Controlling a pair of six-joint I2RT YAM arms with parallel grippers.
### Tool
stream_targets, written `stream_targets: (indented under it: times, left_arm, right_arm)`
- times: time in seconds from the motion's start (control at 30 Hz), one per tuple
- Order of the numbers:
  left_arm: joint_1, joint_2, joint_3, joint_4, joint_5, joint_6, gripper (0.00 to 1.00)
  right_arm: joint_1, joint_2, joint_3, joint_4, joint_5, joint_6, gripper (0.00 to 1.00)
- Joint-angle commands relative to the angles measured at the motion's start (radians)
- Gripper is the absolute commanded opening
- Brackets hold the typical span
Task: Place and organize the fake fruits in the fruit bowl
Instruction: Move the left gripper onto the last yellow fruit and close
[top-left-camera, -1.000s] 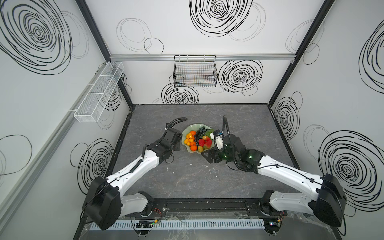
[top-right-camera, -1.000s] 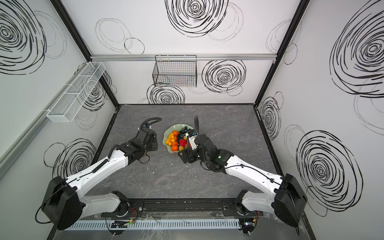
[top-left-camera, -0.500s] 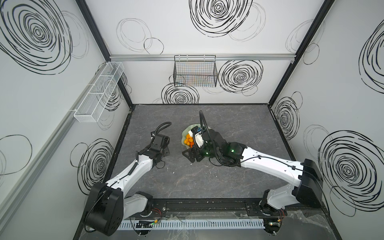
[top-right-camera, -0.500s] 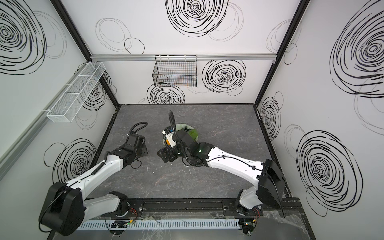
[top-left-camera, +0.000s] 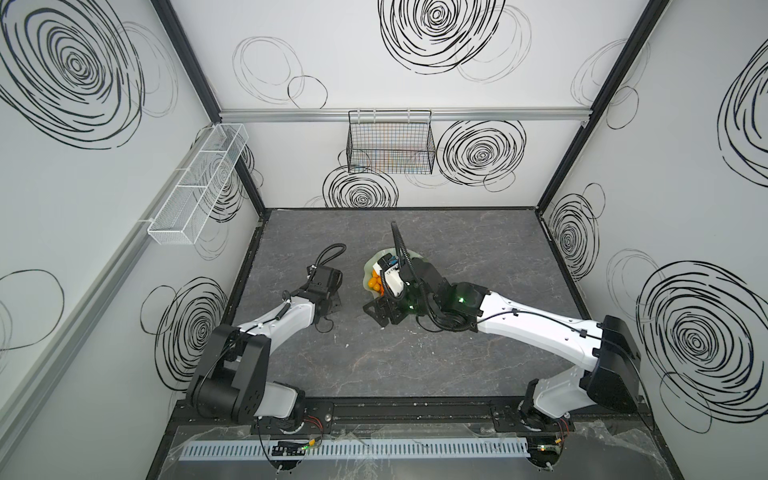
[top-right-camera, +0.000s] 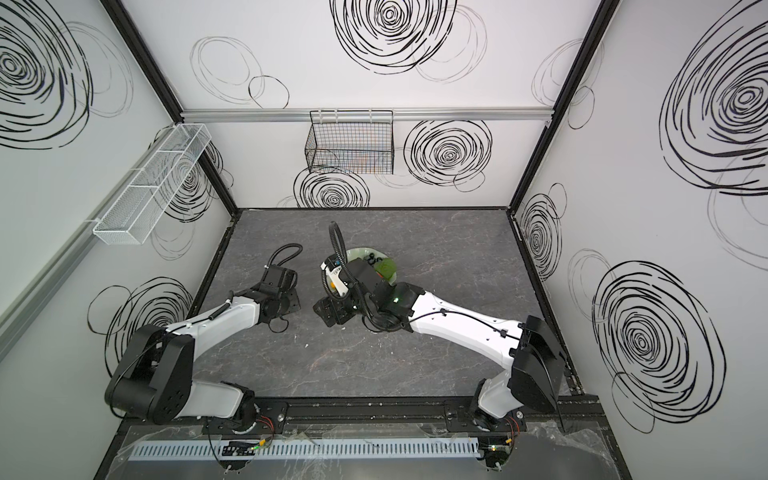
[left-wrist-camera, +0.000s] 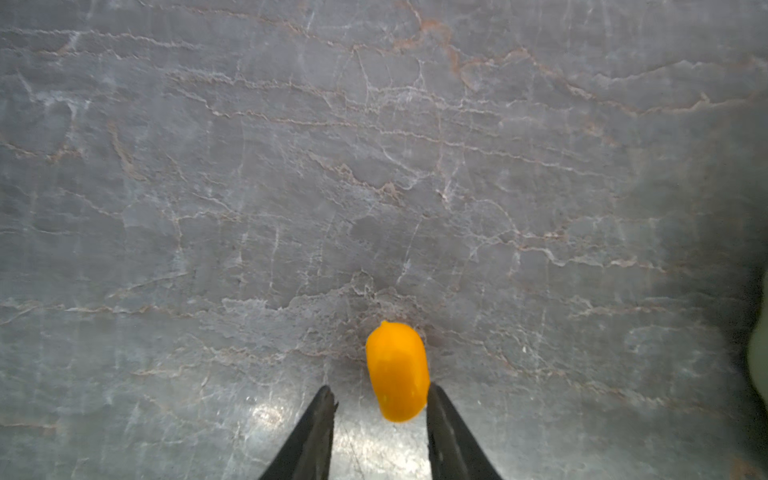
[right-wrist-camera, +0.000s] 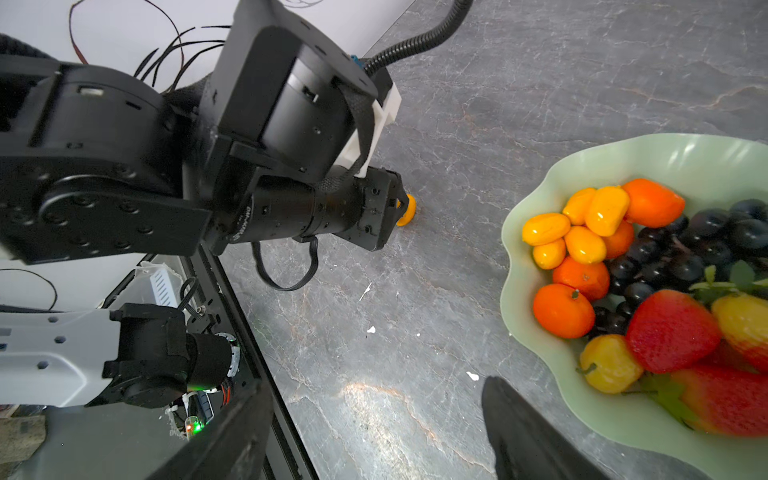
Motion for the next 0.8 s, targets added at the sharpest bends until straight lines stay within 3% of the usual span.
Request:
stream_targets:
  times: [0.0,0.77]
  left_arm:
    - [0.010,0.033,0.046,0.044,-0.008,0.006,0.41]
    - [0.016,0.146,0.074,0.049,-0.012,0.022,0.43]
  right_arm:
    - [0.006,-0.013,-0.012,0.002,0.013,-0.007,0.84]
    - [0.006,-0.012,-0.013,0.006,0.000,0.000,0.84]
